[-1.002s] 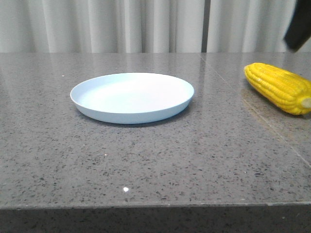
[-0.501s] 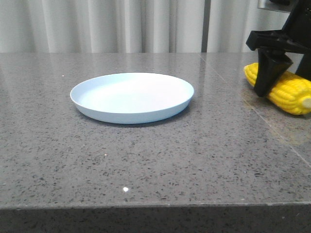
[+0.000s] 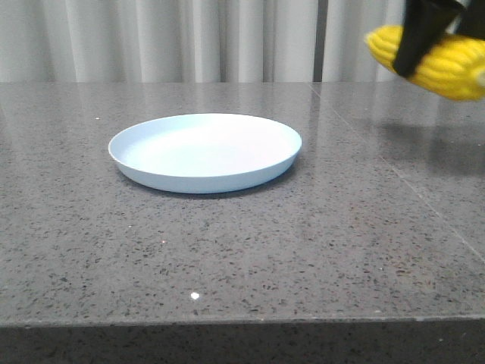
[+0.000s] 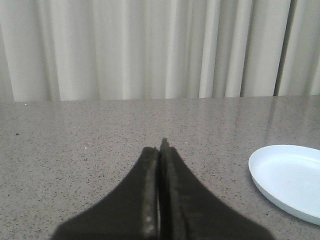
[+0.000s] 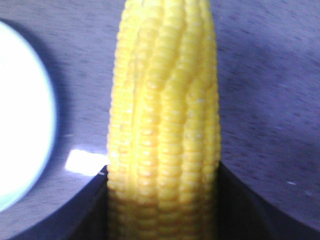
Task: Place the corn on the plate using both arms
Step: 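Carry the corn with the right gripper and lower it onto the plate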
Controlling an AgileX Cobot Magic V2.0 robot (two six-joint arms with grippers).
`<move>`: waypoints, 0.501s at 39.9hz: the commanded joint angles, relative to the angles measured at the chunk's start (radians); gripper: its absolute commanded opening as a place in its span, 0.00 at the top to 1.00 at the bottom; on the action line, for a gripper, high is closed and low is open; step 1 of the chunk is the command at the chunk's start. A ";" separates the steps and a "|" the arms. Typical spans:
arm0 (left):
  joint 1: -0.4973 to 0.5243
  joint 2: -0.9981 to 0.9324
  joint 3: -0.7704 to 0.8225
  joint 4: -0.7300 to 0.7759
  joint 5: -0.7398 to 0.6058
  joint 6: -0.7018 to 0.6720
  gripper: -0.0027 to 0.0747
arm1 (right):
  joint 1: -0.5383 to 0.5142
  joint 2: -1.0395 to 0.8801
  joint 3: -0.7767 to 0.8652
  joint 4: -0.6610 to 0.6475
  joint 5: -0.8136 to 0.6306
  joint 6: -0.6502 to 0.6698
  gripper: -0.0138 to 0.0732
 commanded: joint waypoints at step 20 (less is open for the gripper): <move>0.002 0.011 -0.028 -0.003 -0.089 -0.003 0.99 | 0.458 0.263 -0.321 -0.265 -0.017 0.545 0.69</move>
